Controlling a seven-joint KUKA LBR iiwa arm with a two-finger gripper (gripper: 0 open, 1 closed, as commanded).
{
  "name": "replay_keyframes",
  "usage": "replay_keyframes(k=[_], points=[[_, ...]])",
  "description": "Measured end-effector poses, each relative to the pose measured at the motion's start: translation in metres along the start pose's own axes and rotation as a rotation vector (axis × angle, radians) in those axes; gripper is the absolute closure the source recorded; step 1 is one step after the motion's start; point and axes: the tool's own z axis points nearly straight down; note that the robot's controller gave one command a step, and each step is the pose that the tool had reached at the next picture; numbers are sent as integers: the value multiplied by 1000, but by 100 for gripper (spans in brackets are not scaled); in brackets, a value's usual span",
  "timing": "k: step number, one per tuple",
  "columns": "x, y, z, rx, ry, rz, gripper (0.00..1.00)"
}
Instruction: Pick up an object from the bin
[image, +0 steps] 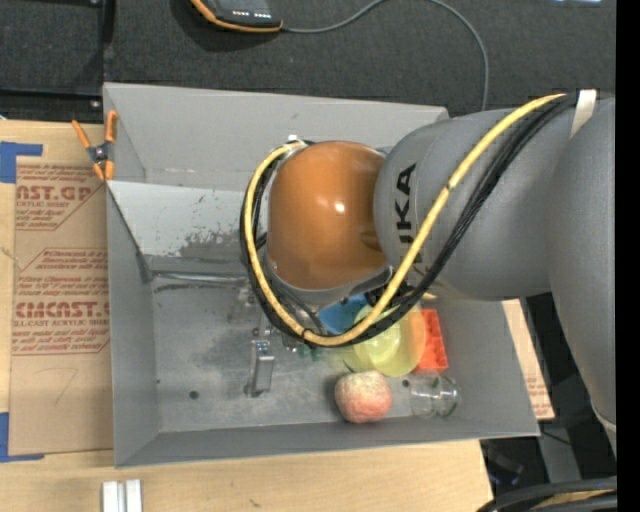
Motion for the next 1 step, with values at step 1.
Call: replay_keyframes(k=[1], points=[[-2, -1, -5, -1, -8, 2, 0]])
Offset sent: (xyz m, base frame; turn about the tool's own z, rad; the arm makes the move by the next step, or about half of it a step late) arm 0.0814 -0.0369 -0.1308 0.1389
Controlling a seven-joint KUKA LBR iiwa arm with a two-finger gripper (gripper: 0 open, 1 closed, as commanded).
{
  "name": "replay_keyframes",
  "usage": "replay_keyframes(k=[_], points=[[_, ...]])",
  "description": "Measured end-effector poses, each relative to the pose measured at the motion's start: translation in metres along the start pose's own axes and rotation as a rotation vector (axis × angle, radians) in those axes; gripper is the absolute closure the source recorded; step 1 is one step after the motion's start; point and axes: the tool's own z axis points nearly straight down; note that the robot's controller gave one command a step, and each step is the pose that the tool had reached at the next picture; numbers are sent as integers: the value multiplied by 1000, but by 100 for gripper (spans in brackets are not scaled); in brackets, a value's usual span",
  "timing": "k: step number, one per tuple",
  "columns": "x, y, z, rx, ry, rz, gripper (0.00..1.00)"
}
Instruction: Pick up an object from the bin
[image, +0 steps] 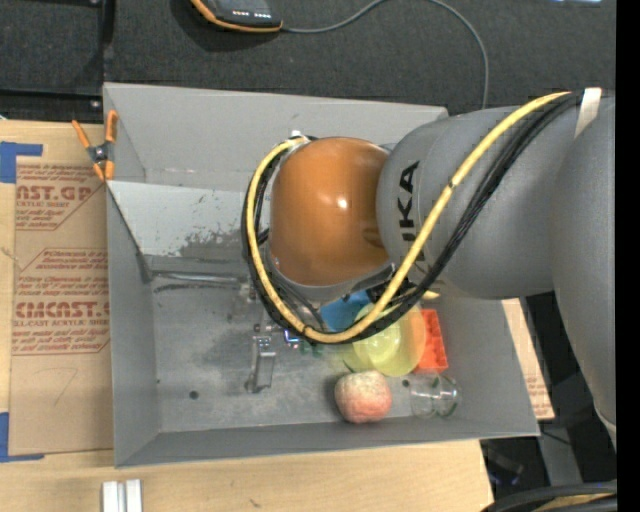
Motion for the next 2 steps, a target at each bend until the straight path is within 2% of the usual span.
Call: replay_keyframes(k=[1, 2], points=[[-81, -36, 140, 1, 6, 138, 0], [-80, -33, 46, -2, -4, -108, 0]])
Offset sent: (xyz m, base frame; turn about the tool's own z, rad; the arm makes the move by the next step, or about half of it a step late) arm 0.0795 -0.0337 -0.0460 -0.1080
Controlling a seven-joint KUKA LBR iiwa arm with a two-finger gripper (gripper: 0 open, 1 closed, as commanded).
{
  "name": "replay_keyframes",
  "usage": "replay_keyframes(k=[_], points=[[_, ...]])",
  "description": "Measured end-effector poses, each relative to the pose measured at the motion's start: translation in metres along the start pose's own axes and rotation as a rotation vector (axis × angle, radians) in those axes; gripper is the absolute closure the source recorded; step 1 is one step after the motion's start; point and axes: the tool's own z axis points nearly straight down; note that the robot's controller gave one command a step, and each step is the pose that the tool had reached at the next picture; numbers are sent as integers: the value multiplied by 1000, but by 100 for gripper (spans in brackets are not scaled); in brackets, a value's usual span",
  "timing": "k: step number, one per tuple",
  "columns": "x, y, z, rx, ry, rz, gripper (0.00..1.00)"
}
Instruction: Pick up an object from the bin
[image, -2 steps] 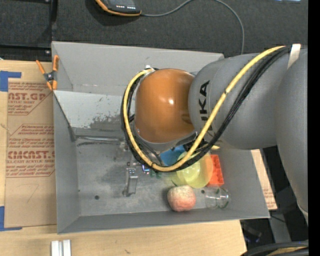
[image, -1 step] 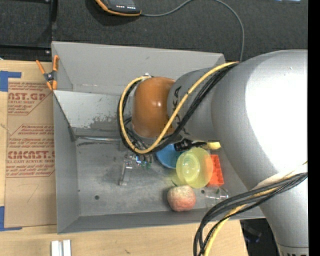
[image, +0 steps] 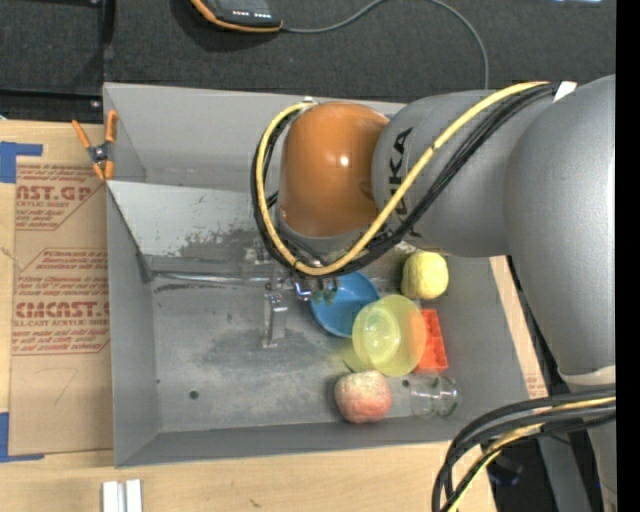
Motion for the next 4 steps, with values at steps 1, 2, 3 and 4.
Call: replay_keyframes(k=[1, 2, 3, 4], points=[[27, -94, 40, 2, 6, 331, 0], [-14, 24, 90, -2, -4, 46, 0], [21, -137, 89, -1, 2, 339, 100], [25, -159, 89, -2, 2, 378, 100]])
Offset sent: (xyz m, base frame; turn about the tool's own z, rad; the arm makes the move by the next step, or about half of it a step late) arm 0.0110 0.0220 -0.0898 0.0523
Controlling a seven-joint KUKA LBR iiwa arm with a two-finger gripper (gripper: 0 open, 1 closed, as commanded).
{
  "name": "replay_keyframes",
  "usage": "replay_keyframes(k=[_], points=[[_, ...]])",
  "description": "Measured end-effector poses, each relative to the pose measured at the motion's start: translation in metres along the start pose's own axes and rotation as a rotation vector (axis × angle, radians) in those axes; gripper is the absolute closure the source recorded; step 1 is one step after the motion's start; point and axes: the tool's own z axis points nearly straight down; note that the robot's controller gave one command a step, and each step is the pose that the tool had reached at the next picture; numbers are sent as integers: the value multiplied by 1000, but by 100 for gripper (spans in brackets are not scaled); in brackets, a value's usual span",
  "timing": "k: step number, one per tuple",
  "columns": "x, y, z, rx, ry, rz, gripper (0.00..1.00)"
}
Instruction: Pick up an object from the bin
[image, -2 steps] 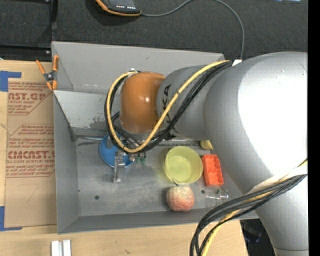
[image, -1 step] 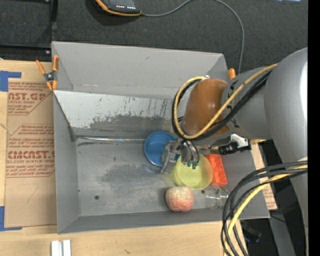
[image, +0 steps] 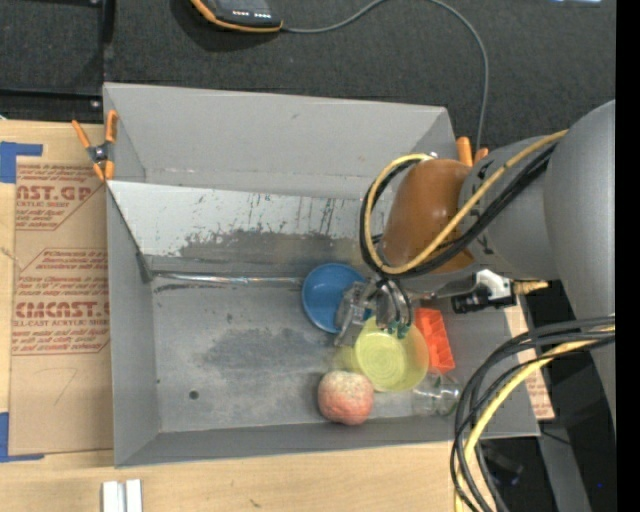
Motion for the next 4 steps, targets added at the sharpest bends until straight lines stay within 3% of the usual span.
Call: replay_keyframes(k=[1, 2, 4], points=[[-4, -19, -3, 1, 4, 15, 100], [-3, -22, -21, 7, 6, 5, 100], [-2, -9, -44, 1, 1, -3, 100]])
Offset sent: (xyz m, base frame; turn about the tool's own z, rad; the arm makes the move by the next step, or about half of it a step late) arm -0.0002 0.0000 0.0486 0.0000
